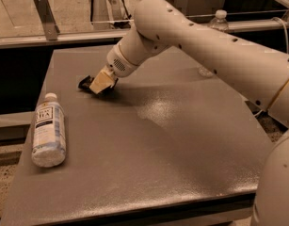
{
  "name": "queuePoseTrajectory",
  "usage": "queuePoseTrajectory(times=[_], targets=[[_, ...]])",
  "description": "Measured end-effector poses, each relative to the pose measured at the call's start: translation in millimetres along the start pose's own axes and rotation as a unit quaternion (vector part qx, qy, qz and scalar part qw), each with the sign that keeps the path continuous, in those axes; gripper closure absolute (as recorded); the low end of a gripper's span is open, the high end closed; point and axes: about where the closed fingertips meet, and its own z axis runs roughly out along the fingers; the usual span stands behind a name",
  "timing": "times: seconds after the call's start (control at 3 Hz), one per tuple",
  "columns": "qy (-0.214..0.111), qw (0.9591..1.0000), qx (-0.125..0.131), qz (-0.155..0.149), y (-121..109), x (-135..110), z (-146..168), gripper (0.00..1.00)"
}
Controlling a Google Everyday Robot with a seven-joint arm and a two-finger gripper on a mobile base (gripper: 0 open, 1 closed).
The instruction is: Move rxbar chocolate near blue plastic bottle
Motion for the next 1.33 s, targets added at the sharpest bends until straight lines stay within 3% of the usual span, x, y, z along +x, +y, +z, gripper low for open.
queuePoseTrajectory(times=[0.67,1.0,1.33], targets=[[-0.003,0.9986,-0.049,-0.021,36.3,-5.9,5.1,1.0],[-0.006,0.9975,-0.068,-0.015,49.1,-5.6,9.4,0.84],[-0.005,0.9971,-0.075,-0.012,53.9,-5.1,10.5,0.62]])
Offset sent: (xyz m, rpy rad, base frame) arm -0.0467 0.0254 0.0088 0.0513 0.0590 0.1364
